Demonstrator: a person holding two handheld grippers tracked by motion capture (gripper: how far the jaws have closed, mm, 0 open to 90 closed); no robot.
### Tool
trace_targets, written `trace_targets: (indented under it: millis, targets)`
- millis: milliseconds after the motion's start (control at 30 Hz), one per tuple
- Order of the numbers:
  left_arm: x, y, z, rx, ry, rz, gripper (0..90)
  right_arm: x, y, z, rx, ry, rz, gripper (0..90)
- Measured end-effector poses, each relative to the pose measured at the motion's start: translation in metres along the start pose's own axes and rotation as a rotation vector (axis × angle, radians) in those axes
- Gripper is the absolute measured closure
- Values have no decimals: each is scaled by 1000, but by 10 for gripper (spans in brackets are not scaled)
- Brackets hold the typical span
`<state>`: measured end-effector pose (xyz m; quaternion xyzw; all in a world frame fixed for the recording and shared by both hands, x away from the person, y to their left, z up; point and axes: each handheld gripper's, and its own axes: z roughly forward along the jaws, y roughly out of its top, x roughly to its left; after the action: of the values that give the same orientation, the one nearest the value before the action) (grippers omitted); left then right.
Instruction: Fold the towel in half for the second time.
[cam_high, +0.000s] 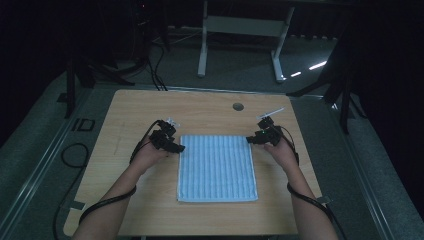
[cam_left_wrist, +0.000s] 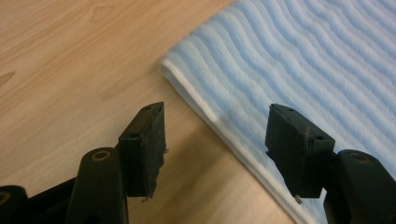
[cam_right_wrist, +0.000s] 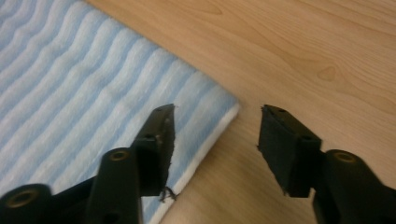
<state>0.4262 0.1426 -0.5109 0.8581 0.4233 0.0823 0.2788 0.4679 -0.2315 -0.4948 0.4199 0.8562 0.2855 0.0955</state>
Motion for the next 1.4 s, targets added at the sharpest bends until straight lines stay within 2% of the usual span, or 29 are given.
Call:
trace_targets:
  millis: [167, 233, 267, 300, 333, 367, 400, 467, 567, 600, 700, 767, 800, 867, 900, 933, 967, 1000, 1033, 1067, 1167, 1200, 1233, 1267, 1300, 1333, 1367, 1400]
  targets:
    - [4, 8, 6, -9, 10, 5, 365, -1, 8, 8, 3, -3, 12, 484]
    - [6, 10, 10, -3, 6, -2, 365, -2, 10, 11, 6, -15, 14, 490]
    - [9, 11, 14, -4, 19, -14, 365, -2, 12, 15, 11, -33, 10, 527]
    - [9, 11, 14, -4, 19, -14, 365, -2, 12, 15, 11, -33, 10, 527]
    - [14, 12, 18, -7, 9, -37, 365, -4, 14, 20, 27, -26, 24, 540]
    - [14, 12, 18, -7, 9, -37, 365, -4, 14, 20, 27, -26, 24, 540]
    - [17, 14, 20, -22, -2, -54, 369, -5, 15, 25, 47, -22, 36, 559]
    - [18, 16, 21, -31, -10, -56, 378, -7, 15, 29, 59, -14, 45, 577]
    - [17, 21, 27, -26, 11, -46, 391, -8, 15, 32, 67, -16, 52, 597]
    - [16, 23, 34, 5, 33, -22, 422, -8, 15, 35, 82, -15, 55, 604]
    - [16, 24, 40, 23, 44, -12, 477, -9, 14, 37, 96, -24, 47, 628]
    - [16, 25, 45, 30, 43, -22, 511, -8, 13, 39, 99, -20, 41, 644]
    - [16, 27, 46, 19, 16, -48, 577, -6, 12, 42, 115, -23, 25, 659]
    - [15, 29, 47, 19, 11, -56, 639, -5, 12, 44, 127, -28, 11, 687]
    - [15, 29, 47, 19, 11, -56, 710, -5, 12, 44, 127, -28, 11, 687]
    - [13, 30, 48, 19, -3, -63, 751, -4, 11, 46, 135, -37, -4, 735]
    - [13, 30, 48, 19, -3, -63, 802, -4, 11, 46, 135, -37, -4, 735]
    - [9, 32, 47, 16, 12, -48, 829, -4, 11, 47, 134, -16, -2, 819]
    - [9, 32, 47, 16, 12, -48, 840, -4, 11, 47, 134, -16, -2, 819]
    - [4, 35, 44, 15, 34, -28, 846, -3, 13, 45, 133, -41, -28, 863]
    - [4, 38, 40, 8, 39, -32, 851, -3, 15, 41, 123, -47, -27, 875]
    - [3, 41, 32, -21, 42, -24, 851, -2, 18, 33, 91, -64, -36, 875]
    - [3, 41, 32, -21, 42, -24, 851, -2, 18, 33, 91, -64, -36, 875]
    - [4, 43, 22, -49, 40, -24, 852, -2, 21, 26, 57, -72, -39, 875]
    - [4, 43, 22, -49, 40, -24, 851, -2, 21, 26, 57, -72, -39, 875]
    - [4, 44, 12, -85, 34, -22, 852, -2, 24, 16, 17, -82, -44, 875]
    - [4, 44, 12, -85, 34, -22, 851, -2, 24, 16, 17, -82, -44, 875]
    - [4, 42, 1, -114, 1, -15, 851, -1, 27, 6, -18, -74, -51, 875]
